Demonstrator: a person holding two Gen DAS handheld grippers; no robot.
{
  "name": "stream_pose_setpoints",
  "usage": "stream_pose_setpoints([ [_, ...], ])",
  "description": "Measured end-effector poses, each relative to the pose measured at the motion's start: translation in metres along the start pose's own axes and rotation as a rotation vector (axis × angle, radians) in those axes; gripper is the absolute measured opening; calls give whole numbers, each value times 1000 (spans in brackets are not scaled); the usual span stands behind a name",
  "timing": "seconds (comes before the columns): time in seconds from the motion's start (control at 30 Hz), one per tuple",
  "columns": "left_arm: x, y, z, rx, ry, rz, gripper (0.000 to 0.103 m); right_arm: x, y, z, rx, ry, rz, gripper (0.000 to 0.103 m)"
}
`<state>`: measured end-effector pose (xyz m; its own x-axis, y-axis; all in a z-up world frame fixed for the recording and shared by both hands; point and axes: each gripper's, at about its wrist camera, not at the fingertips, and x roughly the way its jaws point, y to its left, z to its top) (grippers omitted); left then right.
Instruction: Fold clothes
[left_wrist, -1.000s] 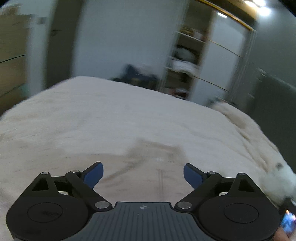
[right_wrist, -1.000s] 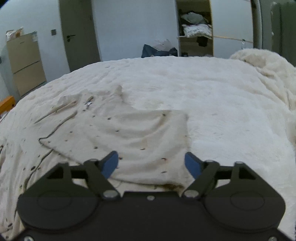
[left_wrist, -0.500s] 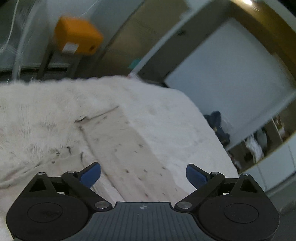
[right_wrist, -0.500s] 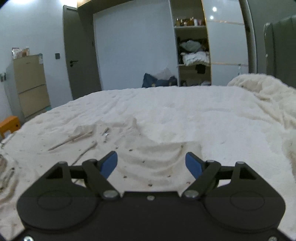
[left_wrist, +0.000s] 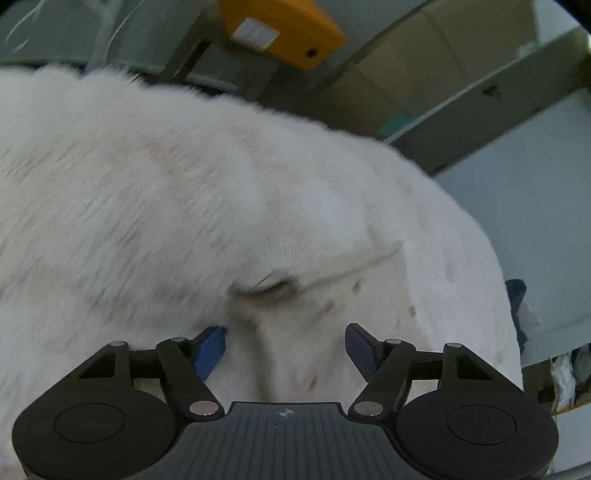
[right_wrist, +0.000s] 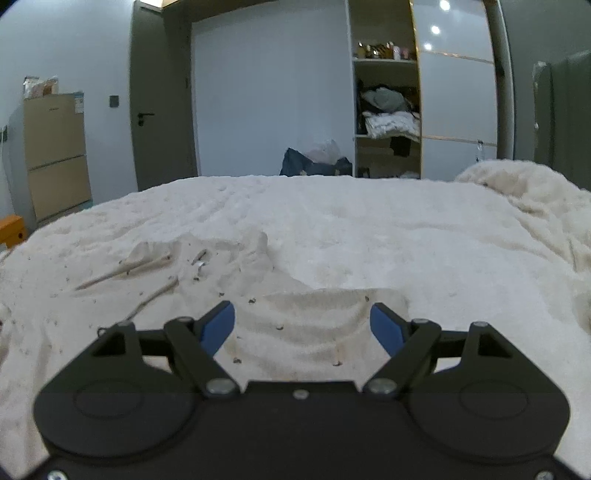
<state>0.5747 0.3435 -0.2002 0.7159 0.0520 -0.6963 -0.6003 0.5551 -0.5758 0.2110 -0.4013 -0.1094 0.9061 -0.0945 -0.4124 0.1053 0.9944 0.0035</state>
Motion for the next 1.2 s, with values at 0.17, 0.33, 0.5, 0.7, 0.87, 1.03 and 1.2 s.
stream_pose_setpoints([
  [0.17, -35, -42, -19, 124, -166, 6, 1, -2, -6, 3, 27, -18, -11, 79],
  [0.33, -151, -106, -63, 214, -567, -158, 1, -16, -21, 9, 95, -51, -9, 79],
  [0.5, -223, -155, -68, 285, -686, -198, 1, -31, -37, 17, 167, -88, 15, 79],
  [0.7, -209, -140, -48, 173, -624, -11, 1, -39, -49, 22, 203, -115, 16, 79],
  [0.87, -204, -119, -75, 136, -589, 3, 1, -41, -64, 25, 251, -124, 13, 79],
  [1.03, -239, -170, -144, 438, -709, -130, 1, -42, -74, 25, 288, -127, 8, 79],
  [1.2, -305, -242, -276, 885, -869, -385, 1, -40, -84, 22, 331, -116, -1, 79],
])
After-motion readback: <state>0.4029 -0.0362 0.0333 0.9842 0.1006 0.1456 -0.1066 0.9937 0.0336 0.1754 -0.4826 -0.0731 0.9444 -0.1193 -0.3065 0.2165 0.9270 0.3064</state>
